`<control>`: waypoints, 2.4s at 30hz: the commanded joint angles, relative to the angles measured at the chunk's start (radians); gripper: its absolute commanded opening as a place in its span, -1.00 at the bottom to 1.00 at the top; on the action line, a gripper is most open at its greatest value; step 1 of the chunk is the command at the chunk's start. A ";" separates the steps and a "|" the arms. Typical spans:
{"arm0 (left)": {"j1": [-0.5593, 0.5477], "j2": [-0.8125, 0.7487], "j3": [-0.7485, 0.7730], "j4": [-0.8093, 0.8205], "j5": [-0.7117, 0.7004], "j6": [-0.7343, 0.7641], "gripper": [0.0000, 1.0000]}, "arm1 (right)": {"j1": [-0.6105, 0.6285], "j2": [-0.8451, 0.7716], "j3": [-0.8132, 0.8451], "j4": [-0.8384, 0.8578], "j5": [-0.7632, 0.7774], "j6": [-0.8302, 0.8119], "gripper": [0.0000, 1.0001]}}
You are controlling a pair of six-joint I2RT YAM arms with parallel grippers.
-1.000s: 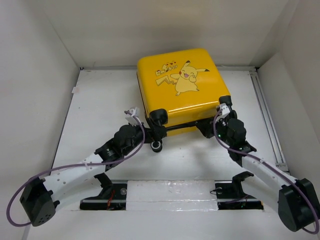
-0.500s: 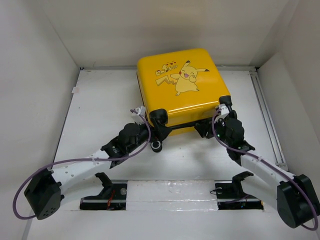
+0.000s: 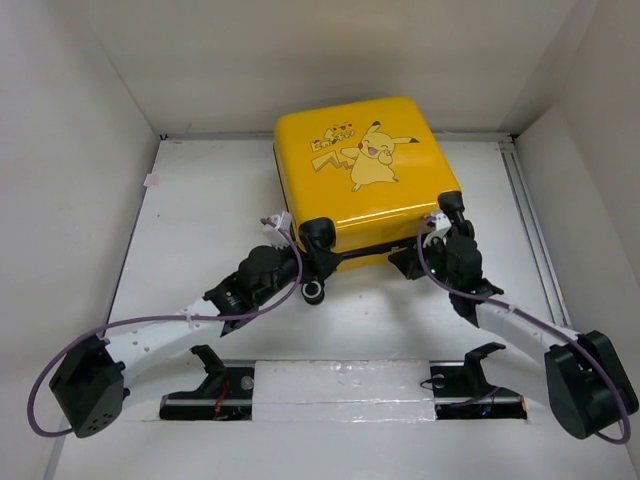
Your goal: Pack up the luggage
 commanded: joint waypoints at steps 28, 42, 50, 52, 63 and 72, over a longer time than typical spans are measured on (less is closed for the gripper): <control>-0.003 -0.154 0.040 -0.053 -0.125 0.039 -1.00 | -0.034 -0.384 0.076 -0.370 0.482 0.013 -1.00; -0.003 -0.221 -0.019 -0.113 0.023 0.042 1.00 | 0.325 -0.022 0.194 -0.126 0.309 0.026 -1.00; -0.003 -0.187 0.018 -0.154 0.009 0.042 0.69 | 0.497 0.106 0.300 -0.098 0.410 0.026 -1.00; -0.003 -0.198 0.018 -0.154 -0.018 0.042 0.47 | 0.497 0.095 0.291 -0.098 0.428 0.016 -1.00; -0.003 -0.264 0.052 -0.272 -0.244 0.052 0.93 | 0.447 -0.029 0.204 -0.189 0.501 0.025 -1.00; -0.003 -0.408 -0.008 -0.348 -0.390 0.002 0.91 | 0.356 -0.066 0.164 -0.200 0.435 0.016 -1.00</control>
